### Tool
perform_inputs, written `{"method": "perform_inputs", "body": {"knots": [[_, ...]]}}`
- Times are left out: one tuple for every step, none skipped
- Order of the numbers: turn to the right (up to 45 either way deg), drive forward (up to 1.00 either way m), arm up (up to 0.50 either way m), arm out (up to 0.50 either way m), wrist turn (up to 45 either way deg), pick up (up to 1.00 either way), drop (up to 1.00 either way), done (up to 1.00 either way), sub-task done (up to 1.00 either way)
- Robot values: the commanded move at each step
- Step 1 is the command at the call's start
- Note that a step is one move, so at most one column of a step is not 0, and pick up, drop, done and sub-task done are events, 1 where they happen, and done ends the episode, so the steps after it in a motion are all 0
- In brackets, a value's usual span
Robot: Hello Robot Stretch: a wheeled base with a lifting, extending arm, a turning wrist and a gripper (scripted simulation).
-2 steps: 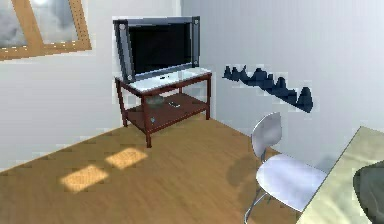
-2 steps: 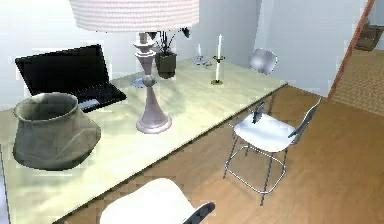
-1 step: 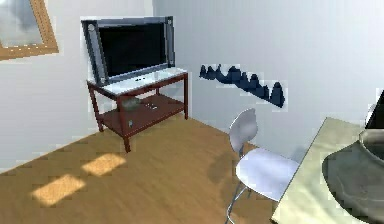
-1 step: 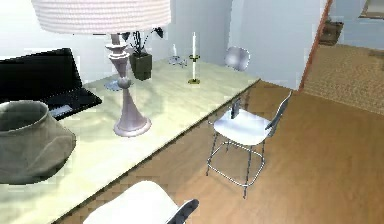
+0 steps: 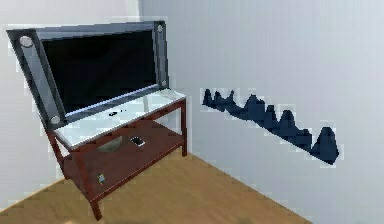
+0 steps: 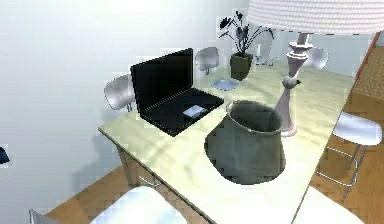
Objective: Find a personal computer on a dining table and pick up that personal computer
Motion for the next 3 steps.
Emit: {"method": "perform_inputs", "body": {"knots": [[0.0, 0.00, 0.50, 0.00, 0.0, 0.00, 0.00, 0.00, 0.00], [0.0, 0.00, 0.36, 0.00, 0.0, 0.00, 0.00, 0.00, 0.00], [0.0, 0.00, 0.00, 0.50, 0.0, 0.00, 0.00, 0.00, 0.00]]}}
